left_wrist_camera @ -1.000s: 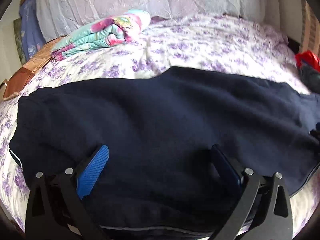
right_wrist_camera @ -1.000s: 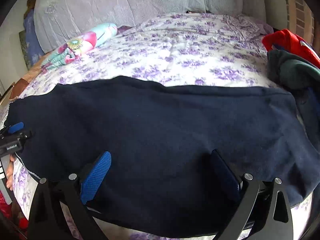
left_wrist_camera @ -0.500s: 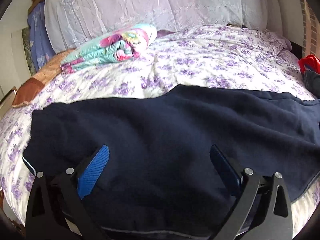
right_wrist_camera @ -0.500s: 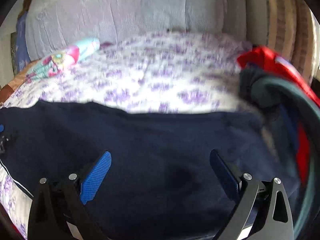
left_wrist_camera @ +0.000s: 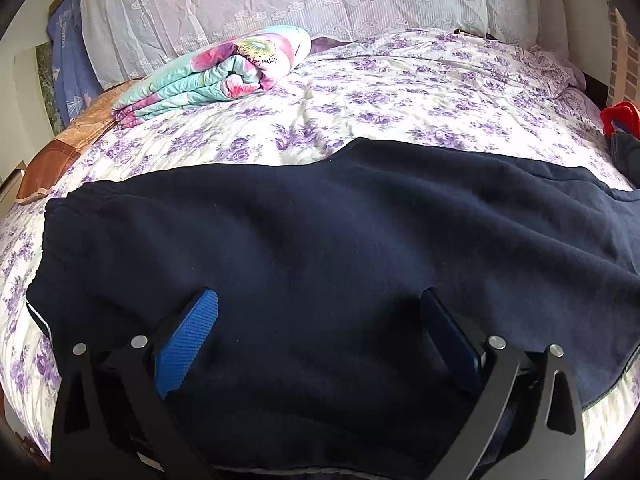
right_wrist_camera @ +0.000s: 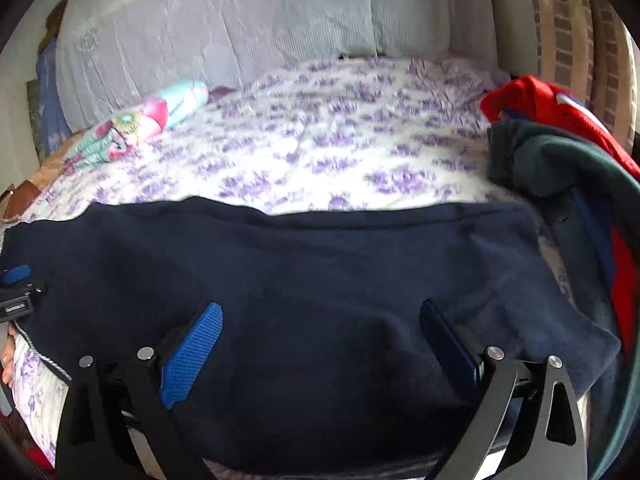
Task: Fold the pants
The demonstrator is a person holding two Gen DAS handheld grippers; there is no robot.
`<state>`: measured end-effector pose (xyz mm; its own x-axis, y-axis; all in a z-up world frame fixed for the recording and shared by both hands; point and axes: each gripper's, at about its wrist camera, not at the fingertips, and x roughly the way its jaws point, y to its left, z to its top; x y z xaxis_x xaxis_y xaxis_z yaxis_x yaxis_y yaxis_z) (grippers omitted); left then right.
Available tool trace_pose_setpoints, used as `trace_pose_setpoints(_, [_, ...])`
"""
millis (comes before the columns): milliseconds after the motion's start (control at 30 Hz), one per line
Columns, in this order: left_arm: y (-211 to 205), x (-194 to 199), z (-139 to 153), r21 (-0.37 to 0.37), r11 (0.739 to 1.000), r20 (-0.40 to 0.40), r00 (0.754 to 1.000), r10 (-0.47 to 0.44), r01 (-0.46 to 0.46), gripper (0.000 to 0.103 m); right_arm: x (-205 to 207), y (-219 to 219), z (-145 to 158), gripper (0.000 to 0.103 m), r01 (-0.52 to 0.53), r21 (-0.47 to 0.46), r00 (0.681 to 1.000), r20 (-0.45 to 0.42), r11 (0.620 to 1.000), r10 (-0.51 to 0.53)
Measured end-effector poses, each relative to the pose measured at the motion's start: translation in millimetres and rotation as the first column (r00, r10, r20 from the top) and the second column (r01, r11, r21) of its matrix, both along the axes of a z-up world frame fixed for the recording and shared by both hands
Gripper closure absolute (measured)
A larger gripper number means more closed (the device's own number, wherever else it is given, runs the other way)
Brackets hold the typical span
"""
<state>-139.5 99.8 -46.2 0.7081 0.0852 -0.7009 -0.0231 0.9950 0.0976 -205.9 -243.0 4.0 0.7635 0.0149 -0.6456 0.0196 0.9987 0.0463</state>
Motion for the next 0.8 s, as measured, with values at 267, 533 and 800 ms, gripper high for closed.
trace_pose_setpoints(267, [0.3, -0.9, 0.1, -0.001, 1.0, -0.004, 1.0, 0.0, 0.0, 0.005, 12.5, 40.9, -12.3, 0.004, -0.132, -0.145, 0.984, -0.138, 0.981, 0.112])
trace_pose_setpoints(533, [4.1, -6.6, 2.7, -0.016, 1.0, 0.018, 1.0, -0.007, 0.008, 0.005, -11.2, 14.1, 0.9, 0.004, -0.072, -0.004, 0.997, 0.03, 0.997, 0.072])
trace_pose_setpoints(800, [8.1, -6.5, 2.8, -0.02, 1.0, 0.007, 1.0, -0.016, 0.016, 0.005, 12.4, 21.7, -14.5, 0.003, -0.048, -0.056, 0.99, -0.135, 0.997, 0.04])
